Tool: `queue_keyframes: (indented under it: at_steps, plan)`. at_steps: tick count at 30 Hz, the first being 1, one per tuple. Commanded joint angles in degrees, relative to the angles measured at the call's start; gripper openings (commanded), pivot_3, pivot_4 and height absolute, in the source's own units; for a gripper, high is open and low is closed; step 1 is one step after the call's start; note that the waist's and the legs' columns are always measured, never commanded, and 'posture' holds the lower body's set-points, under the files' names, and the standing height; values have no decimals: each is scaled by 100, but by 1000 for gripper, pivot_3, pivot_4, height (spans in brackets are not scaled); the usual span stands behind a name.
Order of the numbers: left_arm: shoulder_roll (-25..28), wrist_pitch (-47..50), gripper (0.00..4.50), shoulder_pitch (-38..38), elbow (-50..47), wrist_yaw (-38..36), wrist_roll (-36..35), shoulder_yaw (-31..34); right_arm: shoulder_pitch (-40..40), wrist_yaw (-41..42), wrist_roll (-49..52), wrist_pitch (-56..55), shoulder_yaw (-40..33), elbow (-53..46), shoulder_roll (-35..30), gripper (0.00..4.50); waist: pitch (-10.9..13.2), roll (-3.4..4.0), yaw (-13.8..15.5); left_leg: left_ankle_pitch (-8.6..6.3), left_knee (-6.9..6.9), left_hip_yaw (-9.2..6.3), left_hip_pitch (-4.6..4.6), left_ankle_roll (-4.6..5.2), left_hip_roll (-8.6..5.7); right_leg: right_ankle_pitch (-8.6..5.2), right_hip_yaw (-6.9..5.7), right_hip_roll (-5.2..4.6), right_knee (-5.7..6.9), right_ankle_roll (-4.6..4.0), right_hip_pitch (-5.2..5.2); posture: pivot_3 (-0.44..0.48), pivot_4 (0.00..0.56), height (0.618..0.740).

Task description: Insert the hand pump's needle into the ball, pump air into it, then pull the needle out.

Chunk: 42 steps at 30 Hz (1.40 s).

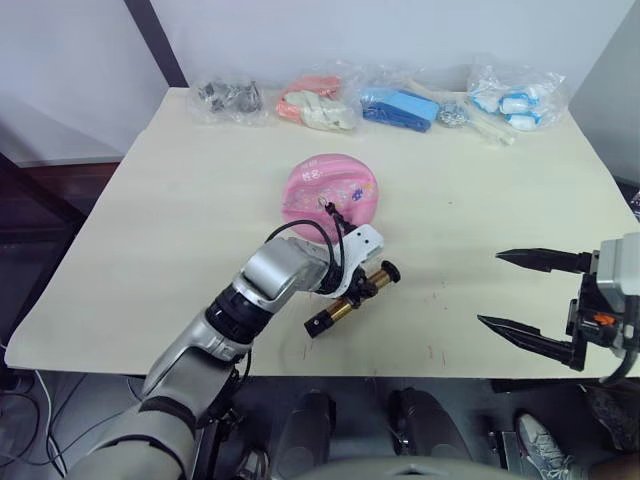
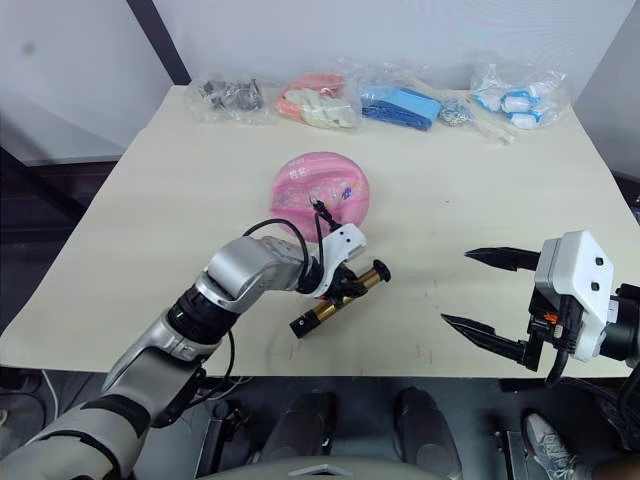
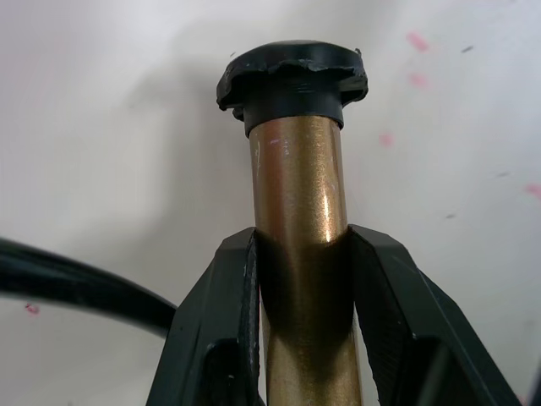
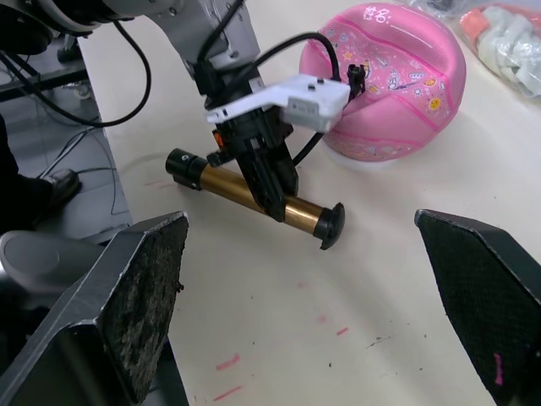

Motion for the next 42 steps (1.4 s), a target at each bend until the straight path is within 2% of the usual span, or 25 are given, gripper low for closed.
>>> queue_keyframes:
  at_steps: [1, 6, 7, 10, 17, 21, 25, 31, 36, 42]
  plan:
    - [156, -317, 1069, 45, -557, -590, -451, 655, -92, -427, 199, 175, -171, -73, -28, 4500, 0, 0, 3, 0, 0, 0, 0, 0, 0, 0, 0, 0, 0, 0, 0, 0, 150, 740]
    - [218, -629, 1069, 360, -903, -1152, -958, 1205, -68, -904, 446, 499, -226, -93, -45, 4500, -1, 1, 5, 0, 1, 1, -1, 0, 0, 0, 1, -2, 0, -1, 0, 0, 150, 740]
    - [128, -858, 1069, 468, -963, -1266, -1091, 1412, -212, -1136, 765, 609, -243, -30, -72, 4500, -1, 1, 6, 0, 4, 1, -1, 0, 0, 0, 1, -2, 1, -1, 0, 0, 150, 740]
    - [-327, -2163, 1069, 948, -958, -1640, -1259, 1949, -538, -1823, 1613, 900, -214, 161, -149, 4500, -1, 2, -10, 0, 10, 11, 0, 1, 2, 2, 10, -3, 1, 0, 0, 0, 150, 740]
    - [-1075, -5223, 1068, 1693, -203, -2552, -649, 1959, -1084, -3293, 3156, 1002, 157, 523, -293, 4500, -2, 3, 19, -1, 16, 23, -3, 3, 1, 7, 20, -4, -1, 1, 1, 0, 150, 740]
    - [-1467, -6095, 1068, 1706, 452, -2945, -558, 1932, -1437, -3849, 3658, 912, 476, 650, -352, 4500, -3, 3, 17, -9, 44, 32, -15, 17, 2, 11, 21, -2, 0, 6, 0, 0, 150, 740]
    - [-2038, -7406, 1068, 1687, 1604, -3357, -215, 1783, -1850, -4081, 3708, 903, 983, 695, -377, 4500, -4, 6, 15, -26, 71, 47, -28, 47, 5, 16, 25, -2, -2, 17, 1, 0, 150, 740]
    - [-2515, -8610, 1068, 1493, 2774, -3610, 120, 1795, -2411, -4245, 3571, 971, 1709, 875, -271, 4500, -4, 6, 8, -30, 78, 55, -30, 53, 3, 22, 35, -2, -6, 26, 0, 0, 150, 740]
    - [-2551, -8904, 1068, 1437, 3064, -3760, 138, 1874, -2924, -4417, 3152, 1017, 2491, 1282, 177, 4500, -4, 6, -5, -30, 78, 58, -27, 54, 5, 22, 39, 1, -5, 27, 0, 0, 150, 740]
    - [-2531, -9058, 1068, 1404, 3188, -3811, 157, 1913, -3183, -4393, 2871, 1083, 2776, 1530, 554, 4500, -5, 8, 3, -31, 78, 57, -28, 55, 4, 23, 40, 0, -5, 29, 0, 0, 150, 740]
